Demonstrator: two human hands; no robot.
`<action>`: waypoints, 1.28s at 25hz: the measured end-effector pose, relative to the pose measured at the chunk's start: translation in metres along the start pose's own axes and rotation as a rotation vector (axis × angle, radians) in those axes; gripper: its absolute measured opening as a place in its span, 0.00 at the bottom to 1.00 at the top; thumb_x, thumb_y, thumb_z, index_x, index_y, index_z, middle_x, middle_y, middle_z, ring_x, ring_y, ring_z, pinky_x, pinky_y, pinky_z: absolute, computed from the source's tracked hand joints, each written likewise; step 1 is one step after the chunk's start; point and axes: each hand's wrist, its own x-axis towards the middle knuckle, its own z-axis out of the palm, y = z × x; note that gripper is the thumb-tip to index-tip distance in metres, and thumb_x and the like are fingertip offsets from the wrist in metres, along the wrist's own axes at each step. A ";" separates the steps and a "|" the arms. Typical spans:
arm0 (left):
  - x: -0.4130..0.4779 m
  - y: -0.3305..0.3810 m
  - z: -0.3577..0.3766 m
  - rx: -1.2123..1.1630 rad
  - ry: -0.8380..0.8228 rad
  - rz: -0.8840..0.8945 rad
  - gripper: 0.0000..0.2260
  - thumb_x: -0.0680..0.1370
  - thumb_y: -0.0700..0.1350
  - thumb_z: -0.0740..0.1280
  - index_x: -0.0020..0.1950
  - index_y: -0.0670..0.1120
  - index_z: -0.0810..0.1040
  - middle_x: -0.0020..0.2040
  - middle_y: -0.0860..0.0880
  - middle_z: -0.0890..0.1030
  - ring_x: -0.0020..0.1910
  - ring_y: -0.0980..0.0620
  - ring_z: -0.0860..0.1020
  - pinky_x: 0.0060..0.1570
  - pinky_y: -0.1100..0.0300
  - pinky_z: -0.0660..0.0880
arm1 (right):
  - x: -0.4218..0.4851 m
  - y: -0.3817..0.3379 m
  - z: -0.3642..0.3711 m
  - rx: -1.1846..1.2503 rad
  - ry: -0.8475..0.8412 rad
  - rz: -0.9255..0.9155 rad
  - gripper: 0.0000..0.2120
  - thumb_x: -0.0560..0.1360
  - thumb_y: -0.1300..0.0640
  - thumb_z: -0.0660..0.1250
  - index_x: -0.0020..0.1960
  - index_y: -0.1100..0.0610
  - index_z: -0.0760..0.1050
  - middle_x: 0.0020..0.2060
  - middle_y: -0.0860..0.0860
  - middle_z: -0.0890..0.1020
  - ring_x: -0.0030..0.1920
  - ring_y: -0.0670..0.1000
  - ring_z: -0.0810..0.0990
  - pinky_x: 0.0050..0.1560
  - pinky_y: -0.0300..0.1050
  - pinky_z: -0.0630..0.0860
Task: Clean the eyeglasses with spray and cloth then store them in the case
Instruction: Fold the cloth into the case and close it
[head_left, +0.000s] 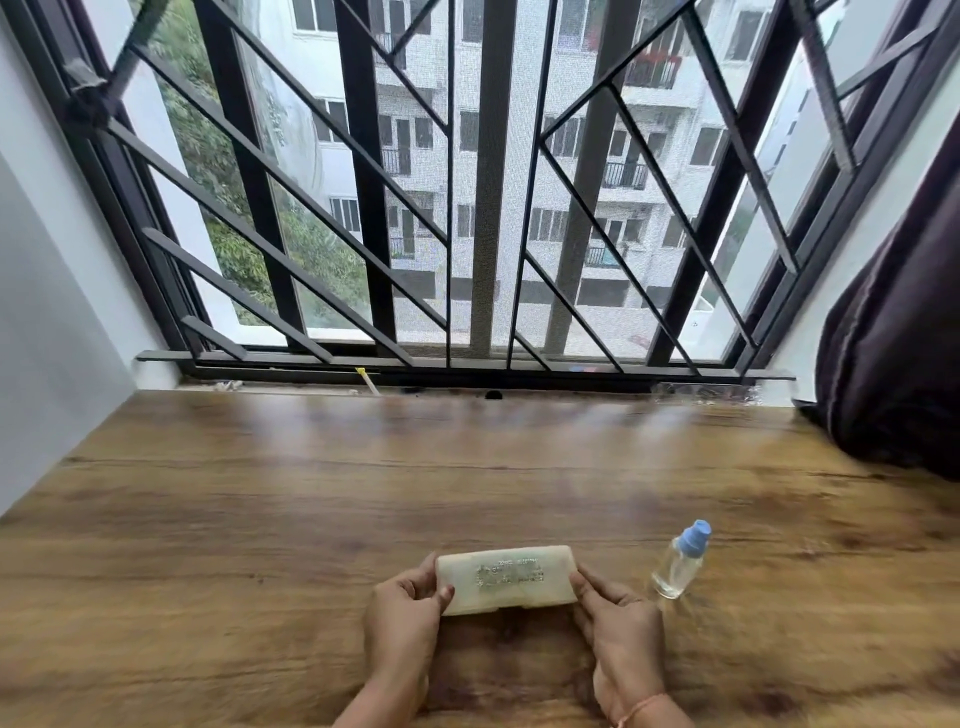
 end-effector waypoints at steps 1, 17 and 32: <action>0.000 0.001 0.000 0.001 0.006 -0.010 0.15 0.69 0.28 0.69 0.47 0.46 0.82 0.54 0.47 0.82 0.51 0.54 0.79 0.61 0.51 0.73 | 0.000 -0.002 0.000 -0.012 0.002 0.016 0.07 0.69 0.73 0.67 0.44 0.64 0.80 0.30 0.49 0.84 0.29 0.46 0.81 0.31 0.33 0.78; 0.002 0.009 0.003 0.040 0.091 -0.022 0.15 0.67 0.27 0.70 0.42 0.47 0.83 0.44 0.50 0.85 0.45 0.53 0.81 0.56 0.52 0.76 | 0.002 -0.010 0.004 0.001 0.118 0.056 0.09 0.64 0.78 0.69 0.33 0.66 0.78 0.22 0.51 0.82 0.24 0.46 0.80 0.28 0.36 0.79; -0.002 0.016 0.004 0.134 0.164 0.018 0.14 0.65 0.30 0.73 0.42 0.48 0.84 0.41 0.52 0.85 0.38 0.60 0.79 0.41 0.66 0.72 | 0.004 -0.010 0.005 -0.016 0.162 0.056 0.09 0.63 0.80 0.69 0.32 0.67 0.77 0.22 0.54 0.80 0.29 0.54 0.78 0.27 0.38 0.79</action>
